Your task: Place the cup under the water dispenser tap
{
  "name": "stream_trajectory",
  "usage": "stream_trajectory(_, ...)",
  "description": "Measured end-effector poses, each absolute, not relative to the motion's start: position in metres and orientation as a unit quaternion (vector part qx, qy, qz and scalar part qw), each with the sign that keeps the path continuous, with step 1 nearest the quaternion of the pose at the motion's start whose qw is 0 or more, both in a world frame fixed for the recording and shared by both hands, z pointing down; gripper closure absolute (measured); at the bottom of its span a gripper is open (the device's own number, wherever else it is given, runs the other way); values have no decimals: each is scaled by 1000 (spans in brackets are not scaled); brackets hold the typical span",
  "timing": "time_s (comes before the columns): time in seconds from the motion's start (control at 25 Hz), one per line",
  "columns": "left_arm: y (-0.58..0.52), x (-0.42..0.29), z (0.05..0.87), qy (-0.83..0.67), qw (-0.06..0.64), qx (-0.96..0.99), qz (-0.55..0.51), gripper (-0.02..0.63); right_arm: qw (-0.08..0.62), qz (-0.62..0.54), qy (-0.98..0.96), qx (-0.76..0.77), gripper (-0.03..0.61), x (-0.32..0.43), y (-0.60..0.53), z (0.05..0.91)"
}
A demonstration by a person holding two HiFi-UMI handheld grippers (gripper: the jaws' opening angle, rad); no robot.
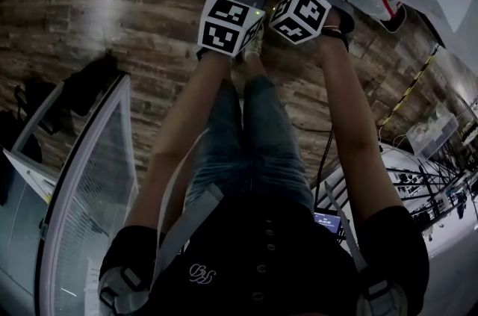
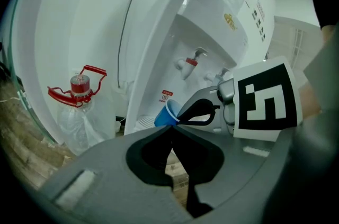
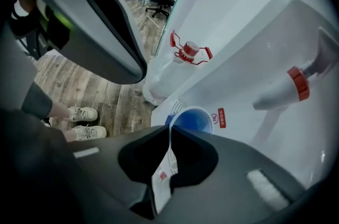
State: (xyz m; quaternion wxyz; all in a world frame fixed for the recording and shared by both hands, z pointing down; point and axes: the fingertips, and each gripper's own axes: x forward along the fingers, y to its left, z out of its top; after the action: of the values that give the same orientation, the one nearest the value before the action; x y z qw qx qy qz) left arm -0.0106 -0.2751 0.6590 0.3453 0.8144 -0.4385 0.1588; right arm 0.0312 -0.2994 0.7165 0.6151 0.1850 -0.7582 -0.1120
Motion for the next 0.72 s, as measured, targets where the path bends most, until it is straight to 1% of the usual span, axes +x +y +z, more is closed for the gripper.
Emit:
stream_trajectory(0.16, -280, -10, 661, -437, 339, 818, 162, 617, 620, -115, -754, 182, 566, 34, -303, 724)
stream_trajectory(0.36, -285, -16, 667, -440, 306, 821, 195, 617, 635, -125, -742, 176, 568, 40, -308, 735)
stream_trajectory(0.52, -287, -20, 669, -445, 302, 818, 202, 617, 633, -129, -743, 176, 568, 38, -311, 740)
stream_trajectory(0.72, -287, -22, 673, -446, 316, 814, 197, 617, 634, -122, -744, 174, 568, 35, -314, 745)
